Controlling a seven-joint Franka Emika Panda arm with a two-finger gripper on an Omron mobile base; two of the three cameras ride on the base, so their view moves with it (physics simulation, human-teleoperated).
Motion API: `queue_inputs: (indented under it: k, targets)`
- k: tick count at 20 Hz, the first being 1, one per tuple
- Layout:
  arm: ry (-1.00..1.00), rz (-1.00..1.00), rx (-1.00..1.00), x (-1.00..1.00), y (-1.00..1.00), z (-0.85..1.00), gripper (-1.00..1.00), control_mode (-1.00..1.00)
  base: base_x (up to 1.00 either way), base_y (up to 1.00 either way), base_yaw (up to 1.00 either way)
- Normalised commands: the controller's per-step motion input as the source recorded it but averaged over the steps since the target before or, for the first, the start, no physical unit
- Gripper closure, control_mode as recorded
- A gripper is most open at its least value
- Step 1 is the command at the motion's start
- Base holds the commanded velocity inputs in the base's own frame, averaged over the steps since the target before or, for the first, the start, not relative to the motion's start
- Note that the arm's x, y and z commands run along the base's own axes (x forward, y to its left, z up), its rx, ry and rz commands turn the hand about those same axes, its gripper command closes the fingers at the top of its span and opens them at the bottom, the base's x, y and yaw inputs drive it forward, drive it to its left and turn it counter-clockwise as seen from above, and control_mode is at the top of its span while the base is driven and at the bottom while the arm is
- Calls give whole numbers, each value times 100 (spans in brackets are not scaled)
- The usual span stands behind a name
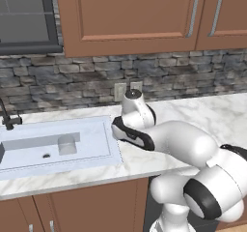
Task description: Place the cup in the left basin and the glass cup in the right basin of the sink.
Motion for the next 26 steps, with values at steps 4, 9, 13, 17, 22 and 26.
queue_inputs:
  k: [4, 9, 13, 17, 22, 26]
  targets:
    - [1, 0, 0, 0, -24, -25, -100, -100, 0, 0, 0]
    - [1, 0, 0, 3, -17, -19, -100, -100, 0, 0, 0]
    - [0, 0, 0, 20, -12, -3, -100, -100, 0, 0, 0]
    - [0, 0, 0, 30, -11, 0, -100, -100, 0, 0, 0]
    - [1, 0, 0, 28, -9, -12, -100, -100, 0, 0, 0]
    - [1, 0, 0, 18, -1, -21, -100, -100, 0, 0, 0]
